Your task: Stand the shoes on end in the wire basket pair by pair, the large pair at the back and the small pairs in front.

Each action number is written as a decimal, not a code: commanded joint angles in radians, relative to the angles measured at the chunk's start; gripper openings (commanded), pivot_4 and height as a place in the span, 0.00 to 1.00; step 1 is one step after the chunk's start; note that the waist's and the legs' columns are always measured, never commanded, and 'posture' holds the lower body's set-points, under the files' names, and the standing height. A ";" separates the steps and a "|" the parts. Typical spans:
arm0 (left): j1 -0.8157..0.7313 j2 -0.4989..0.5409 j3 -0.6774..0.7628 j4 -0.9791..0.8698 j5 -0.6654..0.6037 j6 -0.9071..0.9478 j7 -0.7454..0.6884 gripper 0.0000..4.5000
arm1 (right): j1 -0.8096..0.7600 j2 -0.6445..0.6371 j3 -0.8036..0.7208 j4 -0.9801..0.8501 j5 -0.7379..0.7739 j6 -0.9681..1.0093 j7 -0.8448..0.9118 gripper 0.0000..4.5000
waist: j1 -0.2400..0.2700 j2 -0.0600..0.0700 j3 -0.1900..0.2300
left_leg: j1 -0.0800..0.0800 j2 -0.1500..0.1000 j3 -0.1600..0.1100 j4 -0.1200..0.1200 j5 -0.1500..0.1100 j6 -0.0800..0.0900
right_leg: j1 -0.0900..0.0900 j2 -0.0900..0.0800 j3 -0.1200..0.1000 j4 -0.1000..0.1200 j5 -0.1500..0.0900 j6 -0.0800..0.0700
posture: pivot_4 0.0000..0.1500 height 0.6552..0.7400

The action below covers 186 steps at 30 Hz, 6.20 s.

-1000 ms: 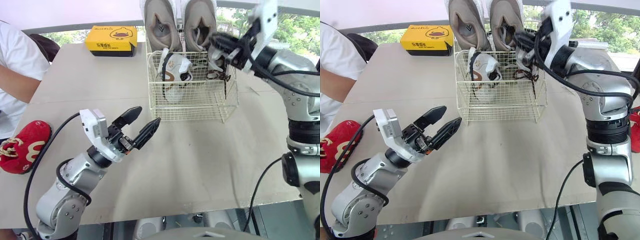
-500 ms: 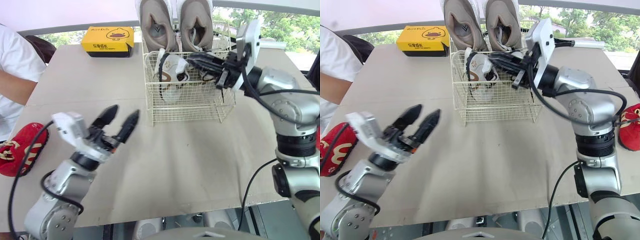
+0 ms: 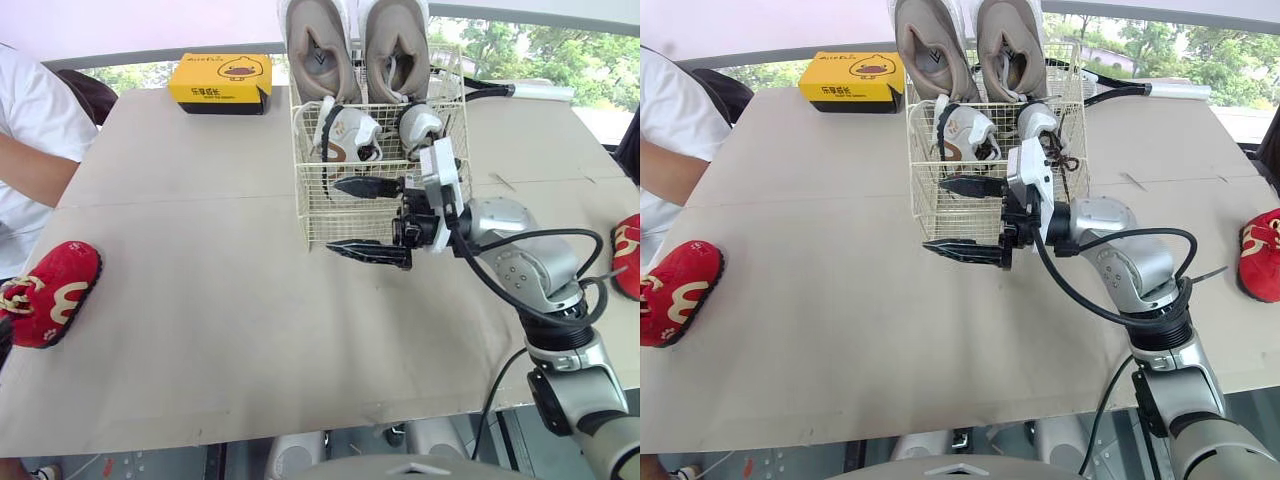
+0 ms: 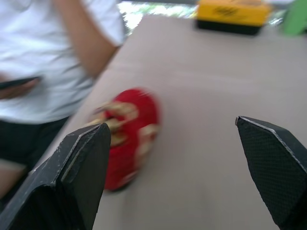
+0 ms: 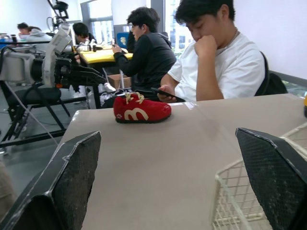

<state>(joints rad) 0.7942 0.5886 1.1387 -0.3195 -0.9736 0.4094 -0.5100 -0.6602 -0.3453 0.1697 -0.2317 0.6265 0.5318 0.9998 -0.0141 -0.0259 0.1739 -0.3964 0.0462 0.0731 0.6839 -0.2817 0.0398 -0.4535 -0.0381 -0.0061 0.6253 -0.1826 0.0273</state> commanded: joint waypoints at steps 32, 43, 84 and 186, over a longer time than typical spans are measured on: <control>-0.850 0.252 -0.545 -0.252 0.192 -0.137 -0.191 0.08 | -0.365 -0.263 -0.141 0.081 0.016 0.149 -0.014 1.00 | -0.001 -0.003 -0.005 | -0.018 -0.003 0.003 -0.001 0.008 -0.008 | -0.011 -0.026 -0.027 0.001 0.008 -0.014 | 1.00 1.00; -1.066 0.356 -0.864 -0.110 0.358 -0.288 -0.583 0.08 | -0.735 -0.382 0.028 0.318 -0.005 0.423 0.245 1.00 | -0.003 0.004 0.000 | -0.017 0.011 0.007 -0.003 0.007 -0.004 | -0.014 0.002 -0.027 0.002 0.009 -0.011 | 1.00 1.00; -1.060 -0.018 -0.921 -0.146 -0.875 0.336 0.418 0.85 | -0.260 0.121 -0.426 -0.184 0.180 0.935 -0.407 0.00 | 0.024 0.003 0.001 | -0.014 0.007 0.000 0.008 0.013 -0.013 | -0.010 0.000 -0.026 0.017 0.010 -0.011 | 1.00 1.00; -1.328 -0.032 -1.179 -0.186 0.017 0.404 -0.318 1.00 | 0.114 -0.448 -0.773 0.045 -0.175 0.500 -0.507 0.01 | -0.008 0.005 -0.004 | 0.001 -0.003 -0.004 0.001 0.008 -0.005 | 0.004 0.013 0.007 0.004 0.008 0.000 | 1.00 1.00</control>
<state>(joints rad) -0.5344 0.5581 -0.0763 -0.4947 -0.9176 0.8115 -0.8234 -0.5251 -0.8508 -0.4704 0.1220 0.3355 1.0421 0.5420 -0.0221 -0.0213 0.1699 -0.3963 0.0441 0.0687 0.6835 -0.2739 0.0349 -0.4495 -0.0235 0.0035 0.6300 -0.1746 0.0274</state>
